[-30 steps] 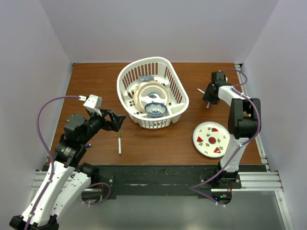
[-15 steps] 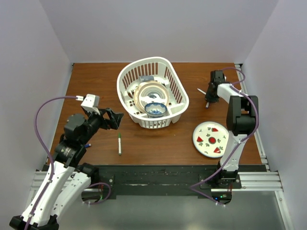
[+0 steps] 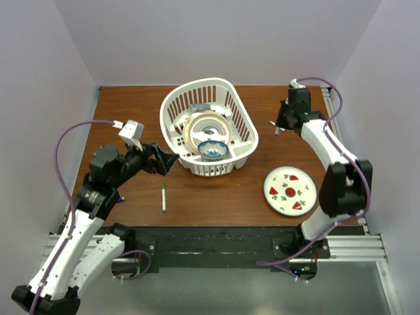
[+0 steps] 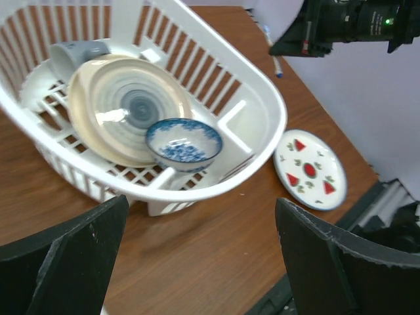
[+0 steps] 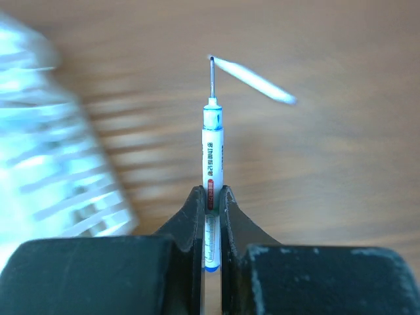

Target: Insert the pens into the pen caps

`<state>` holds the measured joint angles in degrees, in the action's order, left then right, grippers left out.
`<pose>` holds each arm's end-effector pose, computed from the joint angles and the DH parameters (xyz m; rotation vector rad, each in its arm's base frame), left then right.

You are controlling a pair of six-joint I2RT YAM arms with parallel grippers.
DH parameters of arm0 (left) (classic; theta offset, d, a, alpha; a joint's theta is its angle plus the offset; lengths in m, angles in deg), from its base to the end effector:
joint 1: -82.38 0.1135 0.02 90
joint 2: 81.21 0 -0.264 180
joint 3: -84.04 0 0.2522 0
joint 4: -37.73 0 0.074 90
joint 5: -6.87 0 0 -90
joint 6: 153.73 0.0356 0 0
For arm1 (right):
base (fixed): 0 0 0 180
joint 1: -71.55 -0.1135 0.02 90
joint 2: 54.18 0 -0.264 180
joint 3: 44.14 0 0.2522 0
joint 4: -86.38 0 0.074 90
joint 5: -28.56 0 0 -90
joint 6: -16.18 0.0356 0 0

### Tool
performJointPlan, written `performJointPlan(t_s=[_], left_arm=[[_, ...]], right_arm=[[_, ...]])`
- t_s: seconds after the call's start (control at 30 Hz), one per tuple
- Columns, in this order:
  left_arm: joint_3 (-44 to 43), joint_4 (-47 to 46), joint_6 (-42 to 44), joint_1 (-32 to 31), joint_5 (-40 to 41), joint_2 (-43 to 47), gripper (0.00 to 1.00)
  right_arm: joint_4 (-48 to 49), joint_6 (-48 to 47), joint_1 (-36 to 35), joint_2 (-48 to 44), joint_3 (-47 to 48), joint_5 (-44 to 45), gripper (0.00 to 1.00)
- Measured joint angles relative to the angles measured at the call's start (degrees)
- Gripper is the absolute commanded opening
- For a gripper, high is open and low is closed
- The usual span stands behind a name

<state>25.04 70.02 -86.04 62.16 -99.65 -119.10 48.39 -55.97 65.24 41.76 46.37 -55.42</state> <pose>0.1401 -0.0624 0.3455 0.1832 1.8171 -0.7858 0.3760 0.0378 0.2770 0.2860 2.3075 0.0899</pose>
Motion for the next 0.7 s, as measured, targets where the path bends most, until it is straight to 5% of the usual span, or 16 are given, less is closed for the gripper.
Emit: performJointPlan(t_s=[0.3, 0.7], left_arm=[[-5.46, -8.61, -6.60, 0.00, -14.27, -13.53, 0.84], [-5.55, -26.56, -19.71, -1.73, -21.20, -22.97, 0.70]], right_arm=[[11.52, 0.74, -24.65, -24.11, -12.96, -11.41, 0.00], [19.15, 6.03, -36.96, -31.50, -19.45, -16.15, 0.00]])
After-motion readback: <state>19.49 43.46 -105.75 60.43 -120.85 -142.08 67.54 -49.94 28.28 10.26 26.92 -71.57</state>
